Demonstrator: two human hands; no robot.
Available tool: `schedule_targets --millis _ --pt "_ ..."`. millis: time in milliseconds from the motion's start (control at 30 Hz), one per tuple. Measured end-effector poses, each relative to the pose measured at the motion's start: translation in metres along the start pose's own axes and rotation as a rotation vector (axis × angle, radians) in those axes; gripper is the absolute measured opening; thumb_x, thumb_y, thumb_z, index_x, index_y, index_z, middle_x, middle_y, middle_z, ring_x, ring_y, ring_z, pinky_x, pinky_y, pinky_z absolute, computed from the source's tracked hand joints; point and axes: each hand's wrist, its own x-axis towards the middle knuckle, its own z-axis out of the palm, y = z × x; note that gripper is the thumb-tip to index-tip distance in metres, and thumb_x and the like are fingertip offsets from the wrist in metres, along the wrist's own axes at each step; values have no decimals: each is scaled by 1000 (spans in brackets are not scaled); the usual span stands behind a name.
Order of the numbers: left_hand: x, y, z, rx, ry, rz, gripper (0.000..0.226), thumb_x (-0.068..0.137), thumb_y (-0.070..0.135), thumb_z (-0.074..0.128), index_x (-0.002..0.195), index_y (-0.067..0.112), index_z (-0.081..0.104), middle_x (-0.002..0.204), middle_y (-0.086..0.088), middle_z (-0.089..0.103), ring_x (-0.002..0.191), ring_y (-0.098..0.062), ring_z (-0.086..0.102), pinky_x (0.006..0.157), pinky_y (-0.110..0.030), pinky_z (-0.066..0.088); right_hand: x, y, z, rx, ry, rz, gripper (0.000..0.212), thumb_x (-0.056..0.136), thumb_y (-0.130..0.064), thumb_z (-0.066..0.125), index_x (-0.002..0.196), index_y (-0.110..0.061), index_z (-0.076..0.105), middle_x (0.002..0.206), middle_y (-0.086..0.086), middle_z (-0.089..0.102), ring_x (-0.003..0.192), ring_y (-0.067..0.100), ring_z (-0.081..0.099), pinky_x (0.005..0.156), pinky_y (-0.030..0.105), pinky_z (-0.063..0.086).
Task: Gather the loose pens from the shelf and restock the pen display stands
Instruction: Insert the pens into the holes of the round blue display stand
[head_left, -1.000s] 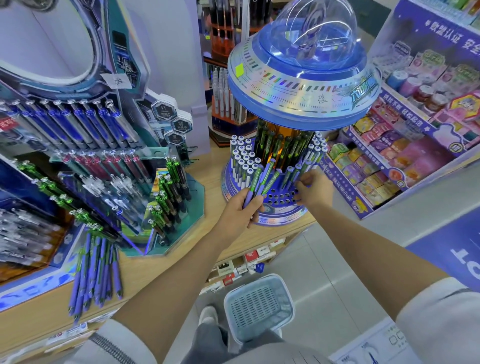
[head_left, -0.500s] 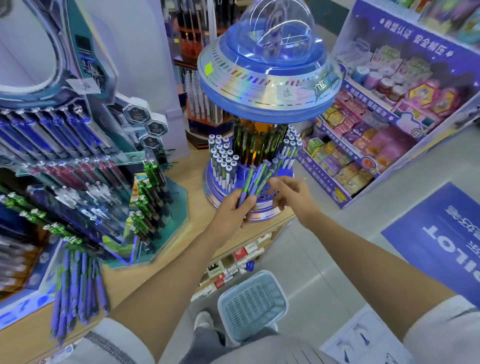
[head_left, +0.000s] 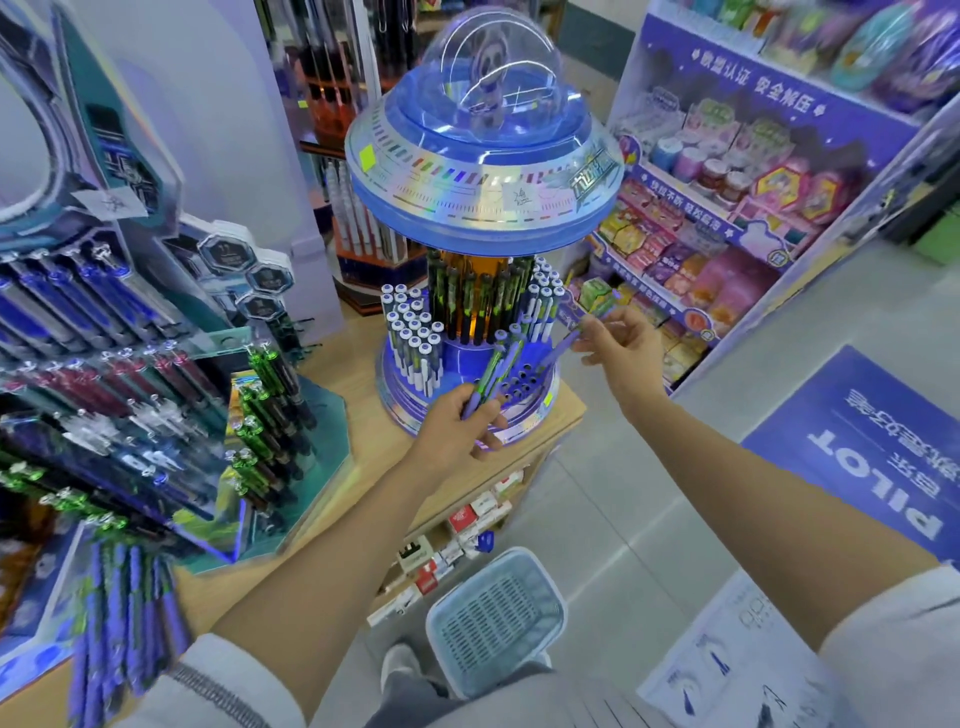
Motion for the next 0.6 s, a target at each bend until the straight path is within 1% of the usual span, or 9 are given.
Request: schedule_targets --millis 100,133,233,300,367,433,500,533,600 --pt "4 0 -3 62 12 1 16 98 14 53 82 18 53 88 -11 64 56 -15 56 43 -19 39 7 3 9 -135 0 -22 21 93 -17 65 78 -20 50 74 1 71 68 15 70 62 31 55" --pt "6 0 -4 79 14 5 15 98 14 54 83 17 54 86 -9 64 53 -13 56 42 -18 38 8 4 13 -186 -11 -30 21 92 -18 65 78 -20 50 76 3 71 71 18 70 65 33 56" --pt "8 -1 -6 102 14 1 6 97 13 54 94 9 57 80 -3 64 49 -10 54 42 -18 36 11 10 22 -273 -30 -25 20 92 -18 65 78 -24 52 83 9 71 81 25 70 72 37 59" --pt "10 -1 -8 118 22 -9 8 96 11 55 95 3 57 79 0 65 50 -10 54 43 -19 36 15 16 26 -310 -64 -2 15 91 -20 67 81 -24 56 86 10 72 83 26 70 77 42 59" --pt "12 -1 -9 122 25 -24 15 94 10 58 98 -4 56 83 3 68 49 -9 55 45 -21 38 19 22 28 -387 -110 9 8 90 -24 69 89 -19 61 91 8 72 84 24 69 80 45 58" --pt "14 -2 -12 130 22 -37 19 93 12 61 100 -4 56 92 -2 70 49 -8 54 50 -26 40 20 24 30 -443 -115 18 15 90 -25 68 98 -13 66 96 7 71 86 22 67 84 42 57" --pt "14 -3 -14 141 16 -37 19 93 13 61 102 -3 58 95 -12 69 49 -8 54 53 -29 41 21 25 32 -508 -129 15 18 91 -24 66 101 -10 69 96 5 70 84 18 63 85 40 54" --pt "14 -3 -14 145 17 -33 20 93 13 61 102 -4 58 97 -17 68 49 -8 55 53 -28 41 21 26 33 -553 -151 9 18 91 -24 66 101 -10 70 95 5 69 84 16 60 86 40 53" --pt "15 -2 -16 146 24 -26 23 93 12 61 104 -8 57 102 -25 66 48 -7 54 49 -21 42 22 29 35 -647 -172 -15 21 92 -25 65 106 -10 72 101 7 64 89 17 55 87 40 49"
